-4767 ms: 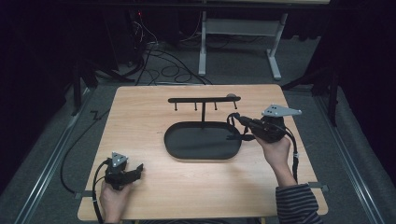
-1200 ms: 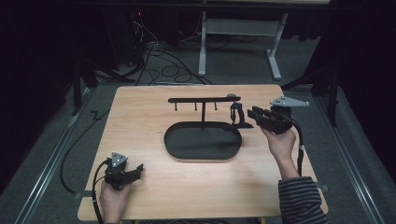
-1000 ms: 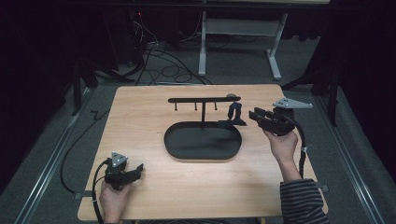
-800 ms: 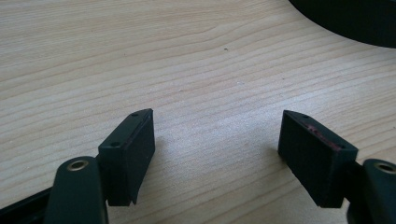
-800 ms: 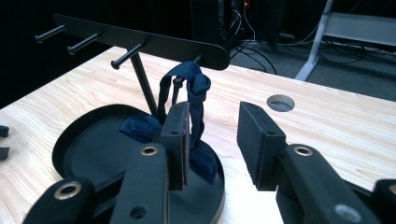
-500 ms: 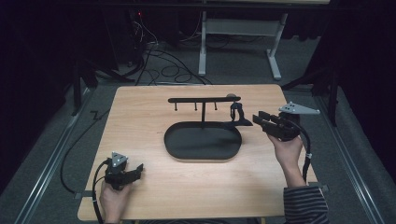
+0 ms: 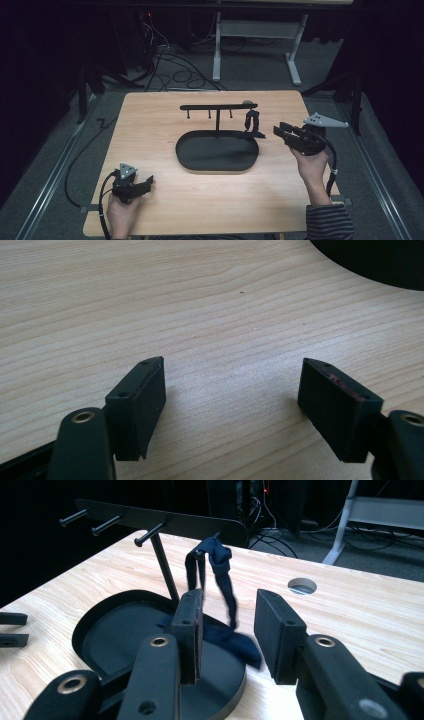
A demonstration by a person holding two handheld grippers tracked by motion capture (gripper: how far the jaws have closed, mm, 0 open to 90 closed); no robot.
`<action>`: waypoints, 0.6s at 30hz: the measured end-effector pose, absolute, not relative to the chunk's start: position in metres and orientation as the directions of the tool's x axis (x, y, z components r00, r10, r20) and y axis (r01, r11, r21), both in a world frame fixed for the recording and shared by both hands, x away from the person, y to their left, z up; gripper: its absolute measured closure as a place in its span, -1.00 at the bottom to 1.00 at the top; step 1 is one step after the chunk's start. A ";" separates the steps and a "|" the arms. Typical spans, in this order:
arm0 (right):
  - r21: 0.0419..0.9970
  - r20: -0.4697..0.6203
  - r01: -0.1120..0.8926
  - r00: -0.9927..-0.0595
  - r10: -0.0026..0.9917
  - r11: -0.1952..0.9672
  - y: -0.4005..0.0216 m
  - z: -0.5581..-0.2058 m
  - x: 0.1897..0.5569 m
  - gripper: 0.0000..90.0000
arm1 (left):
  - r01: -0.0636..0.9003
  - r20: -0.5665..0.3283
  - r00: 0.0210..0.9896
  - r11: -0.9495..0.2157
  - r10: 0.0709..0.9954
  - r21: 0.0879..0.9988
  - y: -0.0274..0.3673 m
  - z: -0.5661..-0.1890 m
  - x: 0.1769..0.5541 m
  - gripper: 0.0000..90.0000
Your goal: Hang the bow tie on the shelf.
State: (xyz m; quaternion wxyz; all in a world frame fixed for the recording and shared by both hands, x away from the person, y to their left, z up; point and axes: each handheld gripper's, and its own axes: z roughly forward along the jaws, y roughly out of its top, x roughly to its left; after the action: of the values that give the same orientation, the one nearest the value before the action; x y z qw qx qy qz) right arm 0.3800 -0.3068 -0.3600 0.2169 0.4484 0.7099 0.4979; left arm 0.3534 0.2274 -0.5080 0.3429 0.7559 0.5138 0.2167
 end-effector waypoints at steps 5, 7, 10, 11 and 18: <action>0.900 0.157 0.427 -0.501 0.851 0.085 -0.311 -0.363 0.376 0.47 | 0.628 -0.025 0.378 -0.237 0.926 0.741 0.227 -0.508 0.353 -0.38; 0.901 0.158 0.427 -0.499 0.852 0.083 -0.313 -0.363 0.374 0.47 | 0.627 -0.024 0.378 -0.236 0.926 0.742 0.227 -0.508 0.353 -0.38; 0.901 0.161 0.427 -0.499 0.852 0.080 -0.314 -0.365 0.372 0.47 | 0.626 -0.023 0.377 -0.236 0.926 0.743 0.227 -0.508 0.353 -0.38; 0.900 0.161 0.428 -0.499 0.851 0.081 -0.315 -0.365 0.371 0.47 | 0.626 -0.023 0.376 -0.236 0.926 0.743 0.227 -0.508 0.353 -0.38; 0.899 0.167 0.431 -0.499 0.851 0.076 -0.317 -0.369 0.365 0.47 | 0.626 -0.022 0.377 -0.237 0.926 0.742 0.227 -0.508 0.353 -0.39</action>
State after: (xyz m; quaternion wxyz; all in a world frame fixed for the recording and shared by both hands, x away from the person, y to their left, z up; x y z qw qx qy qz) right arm 0.3649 -0.3168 -0.3690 0.2081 0.4554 0.7034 0.5044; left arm 0.3534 0.2270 -0.5083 0.3427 0.7556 0.5136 0.2186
